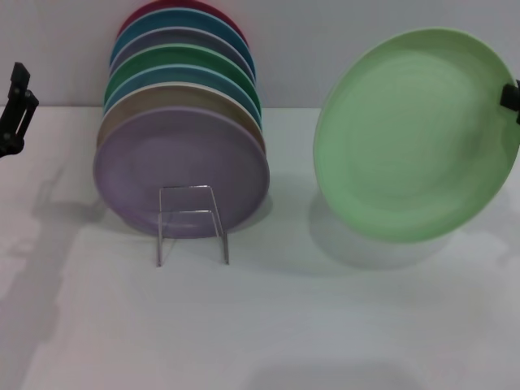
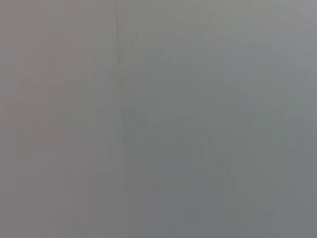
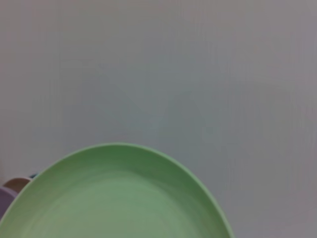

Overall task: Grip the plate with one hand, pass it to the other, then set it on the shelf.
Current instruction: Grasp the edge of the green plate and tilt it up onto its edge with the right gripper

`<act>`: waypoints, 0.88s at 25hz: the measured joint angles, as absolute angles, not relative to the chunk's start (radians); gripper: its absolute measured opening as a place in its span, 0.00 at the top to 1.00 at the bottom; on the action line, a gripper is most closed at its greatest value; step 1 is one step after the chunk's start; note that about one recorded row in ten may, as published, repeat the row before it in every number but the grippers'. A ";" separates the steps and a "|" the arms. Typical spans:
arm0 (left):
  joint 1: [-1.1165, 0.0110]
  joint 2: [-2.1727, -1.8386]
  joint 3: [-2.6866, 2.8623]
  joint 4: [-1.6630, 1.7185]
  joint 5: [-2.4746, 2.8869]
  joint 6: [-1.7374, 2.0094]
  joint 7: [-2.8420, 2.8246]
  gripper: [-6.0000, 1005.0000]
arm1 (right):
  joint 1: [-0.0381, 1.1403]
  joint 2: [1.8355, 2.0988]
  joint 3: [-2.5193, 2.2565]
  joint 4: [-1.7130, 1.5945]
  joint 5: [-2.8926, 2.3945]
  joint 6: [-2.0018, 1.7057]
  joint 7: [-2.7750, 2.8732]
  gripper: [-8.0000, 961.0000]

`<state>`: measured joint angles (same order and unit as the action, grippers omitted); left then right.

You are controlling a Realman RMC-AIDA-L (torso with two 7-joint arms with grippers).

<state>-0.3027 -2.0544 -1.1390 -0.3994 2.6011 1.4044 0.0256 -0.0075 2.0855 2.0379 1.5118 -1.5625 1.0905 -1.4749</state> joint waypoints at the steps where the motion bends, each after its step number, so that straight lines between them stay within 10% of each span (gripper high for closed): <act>1: -0.295 -2.037 -1.140 -0.427 2.641 1.398 -0.024 0.23 | 0.000 2.084 2.057 1.444 -1.510 1.119 -1.553 0.97; 5: -0.293 -2.014 -1.140 -0.449 2.695 1.389 -0.083 0.23 | 0.021 2.081 2.099 1.348 -1.474 1.192 -1.654 0.97; 22: -0.179 -1.645 -1.088 -1.406 2.889 0.372 -0.327 0.23 | 0.067 2.079 2.208 1.226 -1.457 1.302 -1.723 0.97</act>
<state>-0.1791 -1.6447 -1.0885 -1.4056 2.8888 0.3716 -0.3271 0.0673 2.0786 2.2078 1.2261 -1.4566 1.3022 -1.7233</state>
